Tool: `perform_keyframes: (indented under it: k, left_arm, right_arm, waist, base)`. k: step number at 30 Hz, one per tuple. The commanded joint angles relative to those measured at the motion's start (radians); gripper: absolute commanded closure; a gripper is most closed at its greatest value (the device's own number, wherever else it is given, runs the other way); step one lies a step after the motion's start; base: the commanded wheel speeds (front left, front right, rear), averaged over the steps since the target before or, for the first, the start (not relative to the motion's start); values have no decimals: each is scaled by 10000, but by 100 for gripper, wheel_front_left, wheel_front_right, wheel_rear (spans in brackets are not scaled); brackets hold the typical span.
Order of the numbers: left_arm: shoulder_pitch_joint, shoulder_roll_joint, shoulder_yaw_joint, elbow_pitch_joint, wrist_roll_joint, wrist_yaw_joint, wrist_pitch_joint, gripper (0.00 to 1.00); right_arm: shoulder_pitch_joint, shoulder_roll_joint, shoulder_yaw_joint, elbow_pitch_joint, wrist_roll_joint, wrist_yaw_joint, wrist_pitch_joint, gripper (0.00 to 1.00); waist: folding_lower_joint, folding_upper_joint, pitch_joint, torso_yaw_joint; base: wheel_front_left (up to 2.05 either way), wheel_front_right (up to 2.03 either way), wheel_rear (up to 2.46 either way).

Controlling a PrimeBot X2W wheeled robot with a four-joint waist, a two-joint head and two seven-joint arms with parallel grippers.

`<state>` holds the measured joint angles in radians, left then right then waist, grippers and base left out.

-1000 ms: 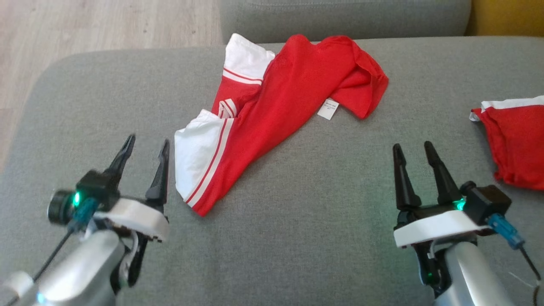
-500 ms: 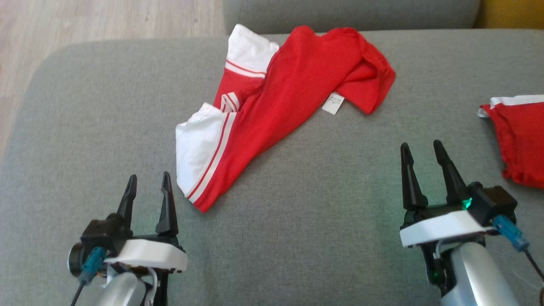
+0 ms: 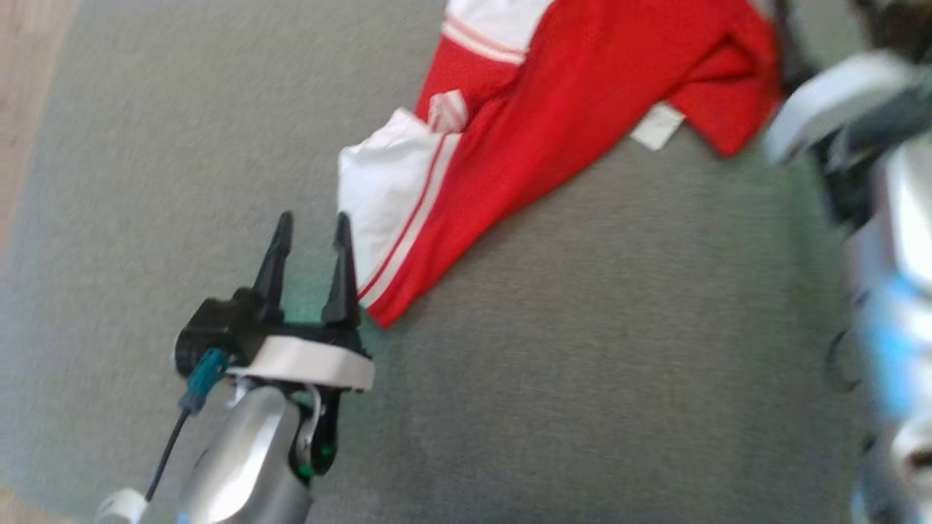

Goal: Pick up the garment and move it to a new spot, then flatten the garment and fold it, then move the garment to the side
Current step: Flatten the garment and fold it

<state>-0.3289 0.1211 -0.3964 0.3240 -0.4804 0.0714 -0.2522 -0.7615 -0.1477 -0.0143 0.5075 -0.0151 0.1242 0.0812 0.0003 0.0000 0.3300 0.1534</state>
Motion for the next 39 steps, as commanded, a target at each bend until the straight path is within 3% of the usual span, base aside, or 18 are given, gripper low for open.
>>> perform_keyframes:
  k: [1, 10, 17, 23, 24, 25, 26, 39]
  left_arm:
    - [-416, -22, 419, -162, 165, -136, -95, 0]
    - [-1077, -630, 551, 141, 532, -809, -95, 0]
    - [-1182, -700, 563, 151, 553, -949, -95, 0]
    - [-1208, -706, 326, 31, 282, -812, -95, 0]
    - [-1212, -706, 286, 34, 256, -787, -95, 0]
    - [-1215, -706, 252, 42, 239, -765, -95, 0]
    - [-1219, -706, 225, 49, 226, -741, -95, 0]
    - [-1200, -708, 520, 199, 400, -720, -95, 0]
  right_arm:
    - [-709, -287, 189, 247, -114, 65, 442, 0]
    - [-3426, -2191, 759, 3614, 331, 65, 1971, 0]
    - [-4113, -2628, 1578, 4758, 1182, 65, 2044, 0]
    - [-4469, -2846, 2396, 5289, 1732, 65, 1829, 0]
    - [-4508, -2827, 2516, 5355, 1841, 65, 1778, 37]
    - [-4542, -2802, 2645, 5401, 1950, 65, 1715, 93]
    - [-4569, -2790, 2755, 5457, 2060, 65, 1668, 100]
    - [-4457, -2706, 3817, 5568, 3600, 65, 508, 100]
  waist:
    - [-3, 0, 736, 752]
    - [-3, 0, 1710, 2016]
    - [-3, 0, 1996, 2355]
    - [-3, 0, 2056, 2418]
    - [-3, 0, 2050, 2409]
    - [-3, 0, 2045, 2394]
    - [-3, 0, 2039, 2376]
    - [-3, 0, 1412, 1688]
  base:
    - [0, 0, 0]
    - [0, 0, 0]
    - [0, 0, 0]
    - [0, 0, 0]
    - [0, 0, 0]
    - [0, 0, 0]
    - [0, 0, 0]
    - [0, 0, 0]
